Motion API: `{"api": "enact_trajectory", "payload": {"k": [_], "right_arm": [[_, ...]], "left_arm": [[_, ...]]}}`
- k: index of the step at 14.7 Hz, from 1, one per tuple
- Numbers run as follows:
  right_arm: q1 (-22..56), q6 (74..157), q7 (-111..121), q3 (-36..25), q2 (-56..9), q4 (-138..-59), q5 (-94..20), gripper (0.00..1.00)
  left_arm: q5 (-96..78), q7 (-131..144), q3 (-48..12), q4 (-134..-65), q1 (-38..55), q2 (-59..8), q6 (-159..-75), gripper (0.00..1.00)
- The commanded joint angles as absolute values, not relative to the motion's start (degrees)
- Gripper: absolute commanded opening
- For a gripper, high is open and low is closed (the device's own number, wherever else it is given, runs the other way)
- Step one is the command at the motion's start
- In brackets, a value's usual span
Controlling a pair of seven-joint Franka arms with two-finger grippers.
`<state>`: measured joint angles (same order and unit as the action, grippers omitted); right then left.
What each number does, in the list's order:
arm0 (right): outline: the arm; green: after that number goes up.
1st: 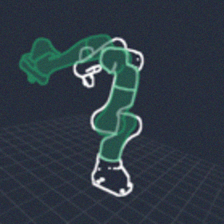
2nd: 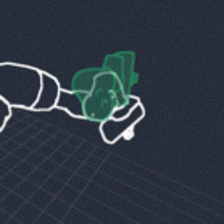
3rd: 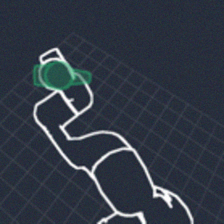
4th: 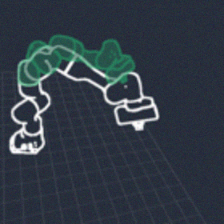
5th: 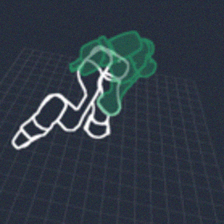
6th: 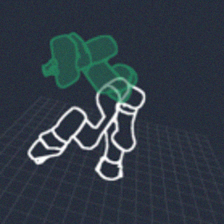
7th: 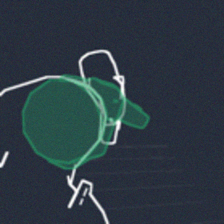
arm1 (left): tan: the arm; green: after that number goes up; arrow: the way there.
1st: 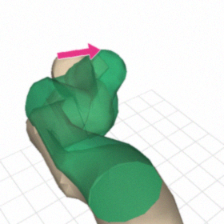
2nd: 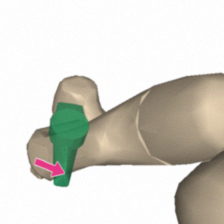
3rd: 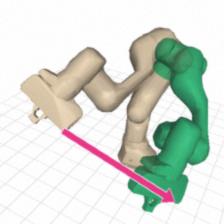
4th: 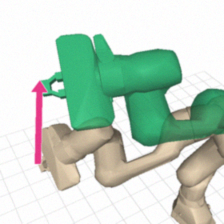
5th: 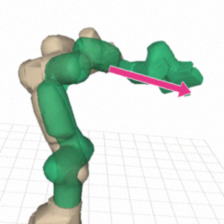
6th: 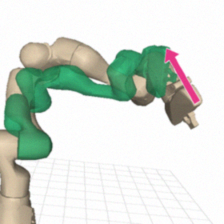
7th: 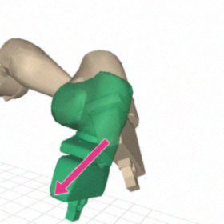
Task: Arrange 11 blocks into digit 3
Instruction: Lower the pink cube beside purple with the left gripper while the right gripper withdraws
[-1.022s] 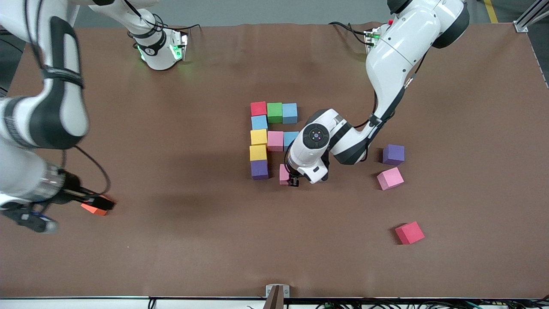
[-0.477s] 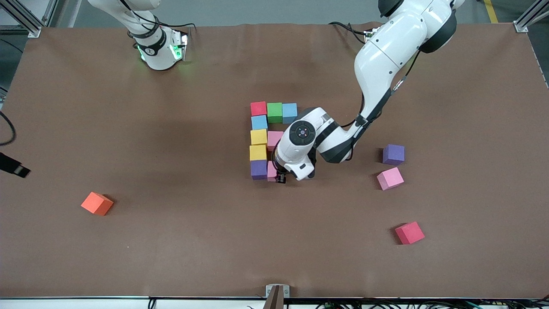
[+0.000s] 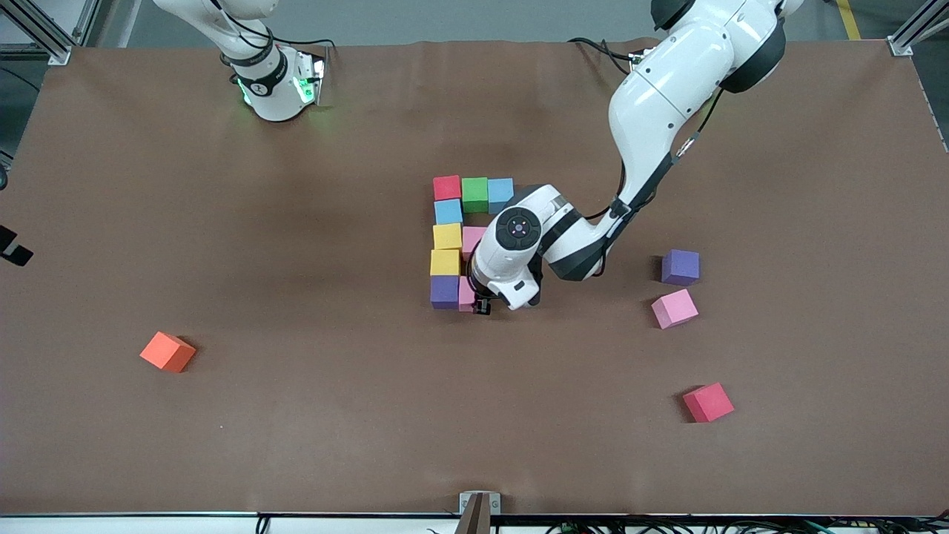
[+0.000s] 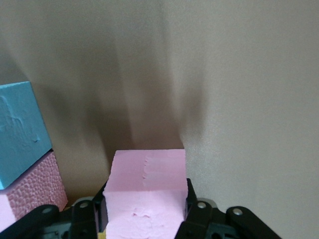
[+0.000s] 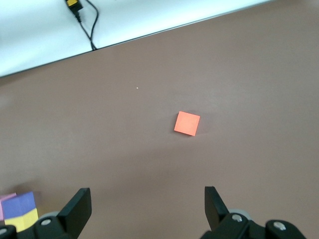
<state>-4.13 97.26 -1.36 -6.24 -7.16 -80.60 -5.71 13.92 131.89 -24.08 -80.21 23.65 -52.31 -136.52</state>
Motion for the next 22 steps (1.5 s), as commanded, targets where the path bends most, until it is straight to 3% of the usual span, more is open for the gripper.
{"api": "enact_trajectory", "payload": {"k": [1, 3, 4, 7, 12, 18, 22], "right_arm": [[2.2, 98.4, 1.1, -12.9, -5.4, -83.2, -4.4, 1.00], [4.4, 98.4, 1.1, -14.9, -5.3, -83.5, -4.5, 1.00], [3.0, 98.4, 1.3, -13.5, -5.2, -83.4, -4.5, 1.00], [-3.2, 97.7, 1.0, -6.4, -4.8, -83.2, -2.7, 1.00], [-3.4, 96.2, 1.4, -6.4, -4.7, -83.6, -1.8, 1.00], [-4.0, 97.1, 1.1, -6.4, -3.0, -87.7, -1.8, 1.00], [-4.2, 100.8, 0.8, -6.3, -0.4, -92.5, -1.8, 1.00]], "left_arm": [[13.2, 133.8, -23.6, -78.9, 24.2, -53.1, -136.0, 0.40], [13.3, 134.1, -23.6, -78.9, 23.9, -53.1, -136.0, 0.73], [13.4, 134.1, -23.6, -78.9, 24.0, -53.0, -136.0, 1.00], [13.4, 134.1, -23.6, -78.8, 23.8, -52.4, -135.8, 1.00], [14.2, 133.7, -23.6, -78.8, 23.6, -50.4, -132.0, 1.00], [14.2, 132.4, -24.3, -78.8, 22.8, -42.5, -126.1, 1.00], [14.1, 125.5, -24.2, -78.8, 17.2, -38.8, -125.9, 1.00]]}}
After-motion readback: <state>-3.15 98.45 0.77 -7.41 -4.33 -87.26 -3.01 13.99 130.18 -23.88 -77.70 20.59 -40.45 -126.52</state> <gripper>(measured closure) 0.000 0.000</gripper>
